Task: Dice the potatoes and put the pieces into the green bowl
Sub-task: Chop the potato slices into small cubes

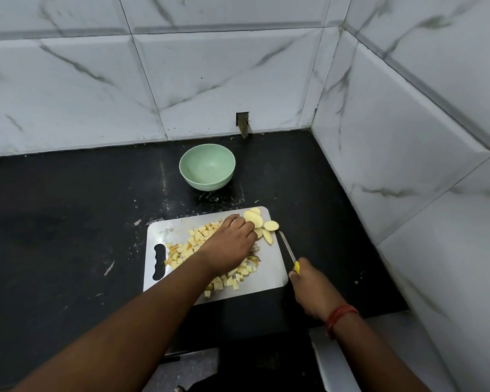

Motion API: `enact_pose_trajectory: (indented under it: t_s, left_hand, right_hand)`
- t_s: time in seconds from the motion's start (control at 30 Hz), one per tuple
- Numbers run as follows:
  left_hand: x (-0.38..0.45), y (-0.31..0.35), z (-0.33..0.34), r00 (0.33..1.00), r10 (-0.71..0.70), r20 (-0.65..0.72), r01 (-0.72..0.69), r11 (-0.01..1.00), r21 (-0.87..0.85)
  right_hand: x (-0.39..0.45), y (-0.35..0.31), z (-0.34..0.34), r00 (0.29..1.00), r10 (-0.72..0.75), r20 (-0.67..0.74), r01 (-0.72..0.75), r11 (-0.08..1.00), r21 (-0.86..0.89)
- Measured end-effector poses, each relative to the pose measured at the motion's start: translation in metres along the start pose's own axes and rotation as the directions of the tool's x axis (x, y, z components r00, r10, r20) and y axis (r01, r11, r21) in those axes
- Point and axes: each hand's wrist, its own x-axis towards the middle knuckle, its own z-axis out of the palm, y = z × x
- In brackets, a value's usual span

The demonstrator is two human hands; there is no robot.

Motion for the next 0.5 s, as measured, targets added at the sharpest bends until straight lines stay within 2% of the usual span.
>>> enact_pose_trajectory:
  t_s: [0.17,0.37,0.5]
  left_hand:
    - [-0.0013,0.0012,0.0008,0.994,-0.085,0.062,0.086,0.996,-0.014]
    - [-0.0010,0.0047,0.0015,0.995,-0.059,0.085,0.062,0.998,-0.031]
    - [0.0046,0.0082,-0.0037,0.981,-0.154,0.115,0.166,0.981,-0.101]
  right_hand:
    - [-0.0022,0.0054,-0.0004,1.000,-0.014,0.010,0.013,0.999,0.050]
    - [-0.0055,0.0048,-0.0027,0.999,-0.051,0.003,0.050,0.996,0.070]
    - [-0.0055,0.0054,-0.0014,0.998,-0.062,0.006,0.062,0.996,0.060]
